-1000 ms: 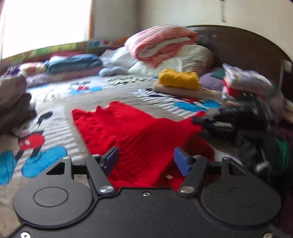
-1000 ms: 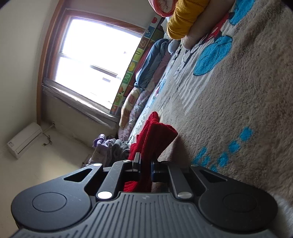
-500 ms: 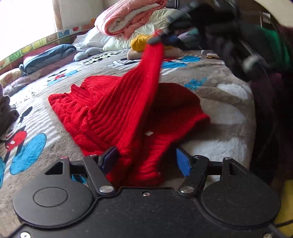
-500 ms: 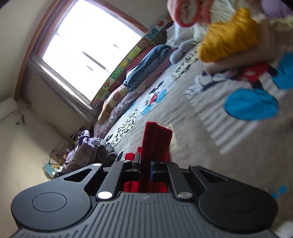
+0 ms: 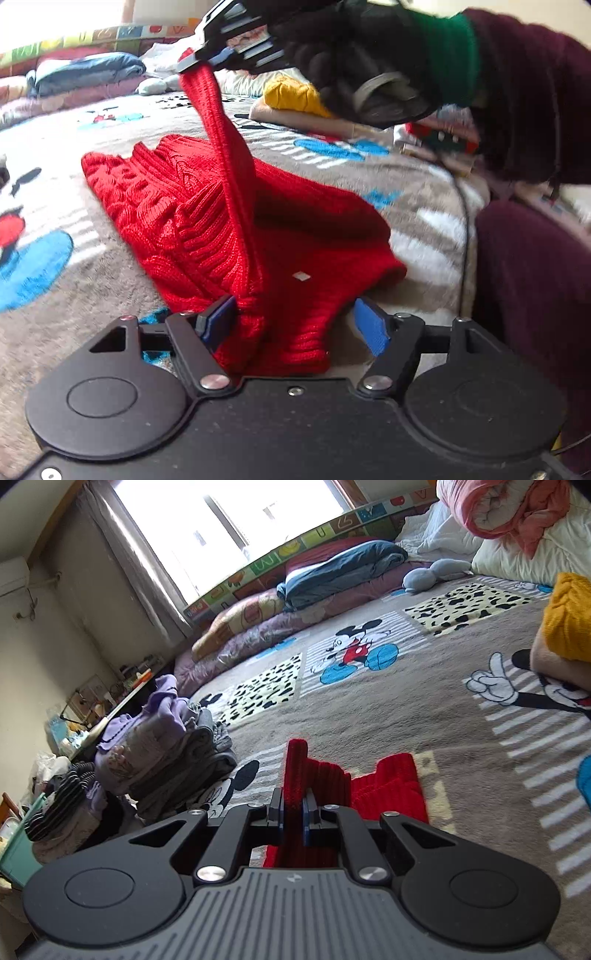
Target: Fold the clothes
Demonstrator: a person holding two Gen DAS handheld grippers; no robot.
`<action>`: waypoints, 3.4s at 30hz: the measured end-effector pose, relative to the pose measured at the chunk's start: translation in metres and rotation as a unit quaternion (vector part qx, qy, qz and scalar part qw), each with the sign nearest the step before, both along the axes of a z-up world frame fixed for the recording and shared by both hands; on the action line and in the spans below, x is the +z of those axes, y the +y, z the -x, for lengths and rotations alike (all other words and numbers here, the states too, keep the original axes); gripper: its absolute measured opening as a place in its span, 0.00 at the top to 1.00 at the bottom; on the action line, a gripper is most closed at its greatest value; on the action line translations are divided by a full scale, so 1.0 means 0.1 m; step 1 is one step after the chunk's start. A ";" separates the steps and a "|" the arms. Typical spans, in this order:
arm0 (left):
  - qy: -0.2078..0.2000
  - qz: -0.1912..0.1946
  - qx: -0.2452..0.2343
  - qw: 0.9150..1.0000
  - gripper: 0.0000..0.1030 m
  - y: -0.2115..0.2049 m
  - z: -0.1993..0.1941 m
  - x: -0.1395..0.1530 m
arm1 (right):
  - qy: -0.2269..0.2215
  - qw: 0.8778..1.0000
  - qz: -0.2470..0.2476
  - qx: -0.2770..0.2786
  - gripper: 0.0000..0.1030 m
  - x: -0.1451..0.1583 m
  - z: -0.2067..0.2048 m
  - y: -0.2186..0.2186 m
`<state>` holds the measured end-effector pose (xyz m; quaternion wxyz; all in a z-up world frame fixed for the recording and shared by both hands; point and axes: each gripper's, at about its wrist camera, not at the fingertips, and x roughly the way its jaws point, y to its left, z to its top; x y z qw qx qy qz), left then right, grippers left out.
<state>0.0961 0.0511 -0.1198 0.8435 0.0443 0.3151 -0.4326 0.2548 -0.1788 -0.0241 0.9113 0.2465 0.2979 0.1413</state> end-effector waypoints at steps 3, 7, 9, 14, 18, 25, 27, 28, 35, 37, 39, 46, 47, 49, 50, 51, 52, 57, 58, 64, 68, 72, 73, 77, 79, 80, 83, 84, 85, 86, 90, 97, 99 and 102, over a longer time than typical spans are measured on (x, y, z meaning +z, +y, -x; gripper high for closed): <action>0.026 0.031 0.006 0.999 0.32 0.08 -0.06 0.00 | 0.012 1.000 0.011 0.004 0.89 -0.05 -0.18 0.16; 0.054 0.061 0.012 0.997 0.32 0.15 -0.12 -0.01 | 0.025 0.999 0.033 0.016 0.89 -0.10 -0.38 0.38; 0.069 0.076 0.015 0.995 0.32 0.19 -0.15 -0.02 | 0.033 0.998 0.049 0.022 0.89 -0.14 -0.46 0.49; 0.099 0.106 0.023 0.989 0.32 0.29 -0.21 -0.03 | 0.050 0.995 0.081 0.031 0.89 -0.26 -0.65 0.70; 0.118 0.127 0.028 0.985 0.32 0.35 -0.24 -0.04 | 0.064 0.993 0.094 0.039 0.89 -0.37 -0.75 0.84; 0.143 0.147 0.031 0.978 0.32 0.38 -0.30 -0.07 | 0.077 0.987 0.134 0.052 0.89 -0.53 -0.90 1.07; 0.145 0.147 0.030 0.978 0.29 0.38 -0.30 -0.07 | 0.078 0.984 0.150 0.054 0.89 -0.57 -0.92 1.13; 0.145 0.147 0.030 0.978 0.29 0.38 -0.30 -0.07 | 0.078 0.984 0.151 0.060 0.89 -0.60 -0.94 1.16; 0.127 0.129 0.024 0.983 0.23 0.34 -0.24 0.02 | 0.031 0.991 0.102 0.075 0.77 -0.31 -0.88 0.97; 0.116 0.115 0.025 0.986 0.23 0.33 -0.21 0.06 | 0.010 0.991 0.102 0.080 0.77 -0.15 -0.75 0.81; 0.102 0.105 0.027 0.989 0.23 0.36 -0.17 0.12 | -0.011 0.990 0.111 0.089 0.77 0.00 -0.58 0.66; 0.069 0.147 0.122 0.979 0.23 0.73 -0.38 0.31 | -0.084 0.975 0.158 0.136 0.77 0.07 0.62 0.23; 0.069 0.159 0.138 0.975 0.25 0.75 -0.47 0.32 | -0.090 0.972 0.166 0.136 0.77 0.01 0.80 0.19; 0.071 0.184 0.168 0.966 0.26 0.77 -0.66 0.34 | -0.102 0.964 0.196 0.145 0.77 -0.12 1.12 0.23; 0.077 0.192 0.181 0.961 0.29 0.75 -0.76 0.32 | -0.104 0.962 0.202 0.152 0.77 -0.18 1.21 0.26; 0.085 0.197 0.196 0.957 0.31 0.72 -0.87 0.31 | -0.107 0.959 0.208 0.159 0.77 -0.24 1.31 0.30; 0.091 0.199 0.205 0.954 0.33 0.70 -0.98 0.30 | -0.109 0.957 0.213 0.166 0.77 -0.31 1.41 0.33; 0.111 0.171 0.232 0.951 0.54 0.57 -1.47 0.16 | -0.133 0.939 0.251 0.193 0.78 -0.46 1.53 0.64; 0.118 0.165 0.235 0.950 0.56 0.58 -1.55 0.10 | -0.137 0.937 0.256 0.194 0.78 -0.48 1.53 0.66; 0.120 0.165 0.213 0.955 0.66 0.51 -1.84 0.01 | -0.159 0.927 0.275 0.200 0.76 -0.57 1.49 0.75; 0.103 0.154 0.209 0.960 0.92 0.45 -1.99 0.01 | -0.155 0.914 0.307 0.215 0.75 -0.68 1.51 0.84; 0.060 0.179 0.169 0.967 0.93 0.42 -1.98 0.17 | -0.177 0.914 0.298 0.208 0.68 -0.58 1.56 0.83; 0.048 0.184 0.163 0.968 0.93 0.42 -1.98 0.19 | -0.188 0.912 0.298 0.211 0.67 -0.57 1.57 0.84; 0.059 0.141 0.189 0.970 0.93 0.38 -2.07 0.03 | -0.156 0.906 0.312 0.239 0.57 -0.68 1.44 0.94; 0.069 0.121 0.204 0.969 0.93 0.36 -2.10 -0.07 | -0.143 0.912 0.298 0.243 0.57 -0.71 1.44 0.92; 0.066 0.124 0.204 0.969 0.93 0.36 -2.09 -0.06 | -0.142 0.915 0.287 0.243 0.57 -0.70 1.45 0.91; 0.052 0.126 0.204 0.969 0.93 0.36 -2.04 0.00 | -0.136 0.919 0.277 0.247 0.57 -0.58 1.46 0.86; 0.051 0.124 0.209 0.969 0.93 0.36 -2.03 0.01 | -0.143 0.918 0.280 0.242 0.57 -0.53 1.46 0.86; 0.049 0.124 0.210 0.969 0.93 0.36 -2.02 0.00 | -0.149 0.917 0.284 0.237 0.57 -0.49 1.47 0.86; 0.046 0.125 0.210 0.969 0.93 0.36 -2.02 -0.01 | -0.154 0.917 0.285 0.231 0.56 -0.46 1.46 0.85; 0.042 0.114 0.217 0.969 0.92 0.35 -2.02 -0.02 | -0.128 0.922 0.291 0.223 0.52 -0.50 1.15 0.90; -0.019 0.084 0.200 0.976 0.75 0.32 -1.88 0.22 | -0.126 0.923 0.284 0.227 0.52 -0.47 1.12 0.91; -0.028 0.090 0.155 0.983 0.75 0.30 -1.82 0.29 | -0.140 0.922 0.288 0.219 0.52 -0.46 1.17 0.89; -0.019 0.057 0.139 0.989 0.75 0.16 -1.86 0.18 | -0.127 0.922 0.289 0.223 0.52 -0.57 1.09 0.89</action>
